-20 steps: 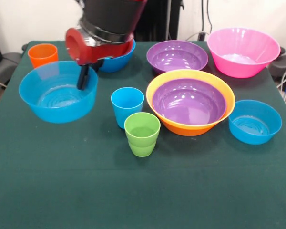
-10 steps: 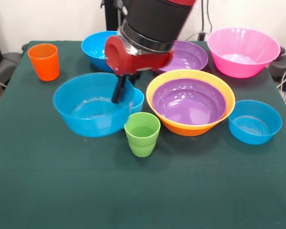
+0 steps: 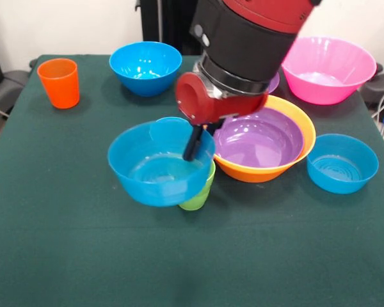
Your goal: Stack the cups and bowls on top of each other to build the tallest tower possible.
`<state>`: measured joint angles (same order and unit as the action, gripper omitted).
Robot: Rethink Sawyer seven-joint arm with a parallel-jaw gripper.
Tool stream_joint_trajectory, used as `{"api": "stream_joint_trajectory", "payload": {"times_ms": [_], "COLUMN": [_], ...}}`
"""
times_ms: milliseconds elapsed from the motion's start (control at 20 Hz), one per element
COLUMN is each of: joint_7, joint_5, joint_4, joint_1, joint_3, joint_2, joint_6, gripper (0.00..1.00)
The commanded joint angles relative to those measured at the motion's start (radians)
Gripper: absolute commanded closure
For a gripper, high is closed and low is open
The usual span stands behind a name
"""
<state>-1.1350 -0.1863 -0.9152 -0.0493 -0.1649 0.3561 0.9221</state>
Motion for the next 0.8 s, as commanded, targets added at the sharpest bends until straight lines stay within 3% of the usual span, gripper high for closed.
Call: {"api": "stream_joint_trajectory", "payload": {"times_ms": [50,400,800], "joint_7": [-0.171,-0.184,-0.188], "joint_5": [0.037,0.091,0.079], "joint_4": [0.031,-0.069,-0.160], "joint_1": [0.030,0.045,0.088], "joint_3": [0.070,0.094,0.049], "joint_2": [-0.061,-0.057,-0.018], "joint_6": [0.132,0.063,0.045], "gripper": [1.00,1.00,1.00]}}
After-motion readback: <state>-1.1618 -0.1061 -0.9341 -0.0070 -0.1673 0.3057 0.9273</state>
